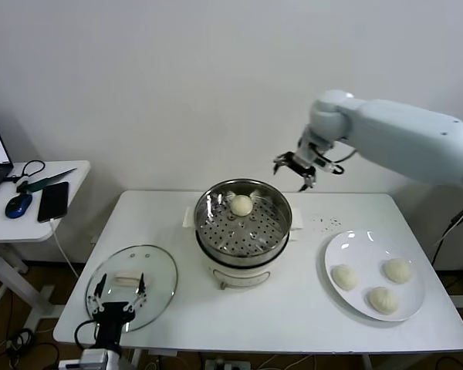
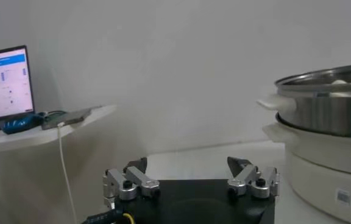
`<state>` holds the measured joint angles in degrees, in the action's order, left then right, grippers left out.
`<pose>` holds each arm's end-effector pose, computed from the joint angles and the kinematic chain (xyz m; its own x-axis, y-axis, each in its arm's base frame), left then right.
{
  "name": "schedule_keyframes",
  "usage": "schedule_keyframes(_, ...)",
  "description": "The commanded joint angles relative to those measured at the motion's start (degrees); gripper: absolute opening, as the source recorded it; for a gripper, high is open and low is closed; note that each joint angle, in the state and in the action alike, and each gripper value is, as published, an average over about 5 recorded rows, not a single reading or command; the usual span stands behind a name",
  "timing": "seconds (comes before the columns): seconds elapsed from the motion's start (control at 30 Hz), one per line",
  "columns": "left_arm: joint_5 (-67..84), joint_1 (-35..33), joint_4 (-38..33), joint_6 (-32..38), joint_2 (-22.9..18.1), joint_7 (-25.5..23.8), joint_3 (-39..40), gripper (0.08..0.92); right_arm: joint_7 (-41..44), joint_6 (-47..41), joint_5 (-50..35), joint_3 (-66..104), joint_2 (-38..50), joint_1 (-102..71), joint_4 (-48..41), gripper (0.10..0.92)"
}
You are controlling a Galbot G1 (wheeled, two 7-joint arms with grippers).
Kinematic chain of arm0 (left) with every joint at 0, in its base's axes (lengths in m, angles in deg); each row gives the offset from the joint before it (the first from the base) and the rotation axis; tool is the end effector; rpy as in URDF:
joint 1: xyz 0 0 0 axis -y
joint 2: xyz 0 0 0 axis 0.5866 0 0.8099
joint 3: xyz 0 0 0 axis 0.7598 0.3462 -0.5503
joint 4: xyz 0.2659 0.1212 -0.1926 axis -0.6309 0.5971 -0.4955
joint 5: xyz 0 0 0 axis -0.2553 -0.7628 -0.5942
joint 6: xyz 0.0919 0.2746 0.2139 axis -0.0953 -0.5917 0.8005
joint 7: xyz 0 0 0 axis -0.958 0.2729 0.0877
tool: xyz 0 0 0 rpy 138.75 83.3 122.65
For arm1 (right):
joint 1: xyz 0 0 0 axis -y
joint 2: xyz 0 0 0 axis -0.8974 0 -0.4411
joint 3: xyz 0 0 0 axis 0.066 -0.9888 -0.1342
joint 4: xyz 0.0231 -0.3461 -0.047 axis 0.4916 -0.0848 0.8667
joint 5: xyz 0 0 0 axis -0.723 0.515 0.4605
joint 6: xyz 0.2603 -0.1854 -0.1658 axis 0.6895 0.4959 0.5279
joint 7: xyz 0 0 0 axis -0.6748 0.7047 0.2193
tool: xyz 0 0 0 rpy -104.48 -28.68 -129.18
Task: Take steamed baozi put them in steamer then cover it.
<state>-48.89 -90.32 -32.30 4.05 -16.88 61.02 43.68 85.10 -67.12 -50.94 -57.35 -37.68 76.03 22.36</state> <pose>0.1457 0.0504 -0.3504 -0.9835 -0.1279 0.1281 -0.1057 0.9803 0.1667 0.5608 -0.0792 -0.0159 -0.3205 -0.1753 0.9309 -0.7766 -0.5140 -0.3642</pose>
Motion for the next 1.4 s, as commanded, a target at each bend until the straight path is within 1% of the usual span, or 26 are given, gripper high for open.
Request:
schedule_keyframes(0.03, 1.62, -0.05, -1.84, -1.00, 0.51, -0.52, 0.29, 0.823, -3.79, -20.77, -13.70, -4.94, 20.04, -5.06, 7.79, 0.823)
schedule_keyframes(0.23, 1.17, -0.20, -1.29, -0.99, 0.36, -0.37, 0.30, 0.823, -1.86, -20.36, -8.22, 8.68, 22.17, -24.57, 4.44, 0.823)
schedule_keyframes(0.37, 0.88, -0.53, -1.26, -0.86, 0.34, -0.38, 0.01, 0.823, -1.44, -20.11, -4.90, 17.94, 21.03, -35.36, 2.46, 0.823)
schedule_keyframes(0.47, 0.73, -0.83, -1.14, -0.77, 0.41, -0.38, -0.31, 0.823, -0.79, -19.16, -2.59, 20.82, 19.18, -38.99, 0.37, 0.823)
schedule_keyframes(0.67, 0.44, -1.43, -0.91, -0.57, 0.26, -0.36, -0.58, 0.823, 0.42, -18.28, -1.68, 23.27, 15.46, -41.65, -3.26, 0.823)
schedule_keyframes(0.93, -0.09, -1.47, -0.25, -0.37, 0.09, -0.35, -0.66, 0.823, 1.66, -17.84, -3.10, 24.08, 11.67, -41.25, -5.99, 0.823)
schedule_keyframes(1.27, -0.57, -1.48, 0.19, -0.28, -0.05, -0.30, -0.62, 0.823, 2.94, -17.24, -3.47, 23.15, 9.34, -40.07, -8.26, 0.823)
schedule_keyframes(1.4, -0.82, -1.44, 0.23, -0.27, -0.14, -0.26, -0.53, 0.823, 3.08, -16.96, -3.49, 22.93, 9.01, -39.42, -8.83, 0.799)
